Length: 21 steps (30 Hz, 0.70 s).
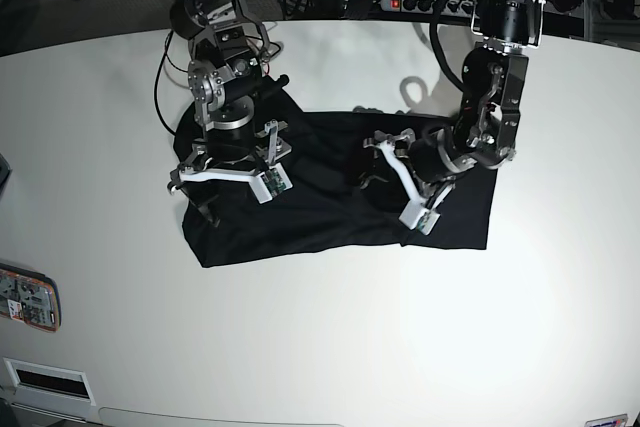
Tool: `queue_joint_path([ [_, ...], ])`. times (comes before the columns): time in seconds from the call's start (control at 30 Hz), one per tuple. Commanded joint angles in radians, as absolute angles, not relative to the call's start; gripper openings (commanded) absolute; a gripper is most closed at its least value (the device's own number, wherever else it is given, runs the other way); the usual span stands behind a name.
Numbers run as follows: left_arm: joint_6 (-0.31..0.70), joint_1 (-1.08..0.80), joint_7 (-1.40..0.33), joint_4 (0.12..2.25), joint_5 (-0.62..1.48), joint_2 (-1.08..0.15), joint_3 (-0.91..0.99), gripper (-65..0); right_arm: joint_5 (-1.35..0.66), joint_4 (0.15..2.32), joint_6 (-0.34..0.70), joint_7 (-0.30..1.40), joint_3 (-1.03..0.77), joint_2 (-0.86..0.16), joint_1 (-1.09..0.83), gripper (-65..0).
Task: Fold the T-shirt properly
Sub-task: 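Fold the strip end with the left gripper toward the right gripper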
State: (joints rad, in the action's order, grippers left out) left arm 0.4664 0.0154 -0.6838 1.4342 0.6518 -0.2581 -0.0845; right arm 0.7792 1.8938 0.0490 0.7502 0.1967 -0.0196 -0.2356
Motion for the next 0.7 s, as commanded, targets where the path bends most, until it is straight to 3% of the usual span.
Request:
queue_joint_path([
  [0.0, 0.475, 0.045, -0.657, 1.457, 0.671, -0.262, -0.091, -26.3, 0.785, 1.916, 0.036, 0.730, 0.196, -0.018, -0.225, -17.9],
  [0.37, 0.475, 0.090, -0.659, 1.527, 0.677, -0.263, -0.102, -26.3, 0.730, 1.914, 0.036, 0.759, 0.153, -0.013, -0.225, -17.9],
  [0.53, 0.475, 0.061, -0.653, 1.609, 0.676, -0.317, -0.071, -26.3, 0.435, 1.914, 0.036, 0.866, 0.008, -0.016, -0.214, -17.9],
  [0.67, 0.476, -0.007, -0.579, 1.669, 0.677, -0.335, 0.054, -26.3, 0.084, 1.910, 0.041, 0.935, -0.156, -0.018, -0.166, -17.9],
])
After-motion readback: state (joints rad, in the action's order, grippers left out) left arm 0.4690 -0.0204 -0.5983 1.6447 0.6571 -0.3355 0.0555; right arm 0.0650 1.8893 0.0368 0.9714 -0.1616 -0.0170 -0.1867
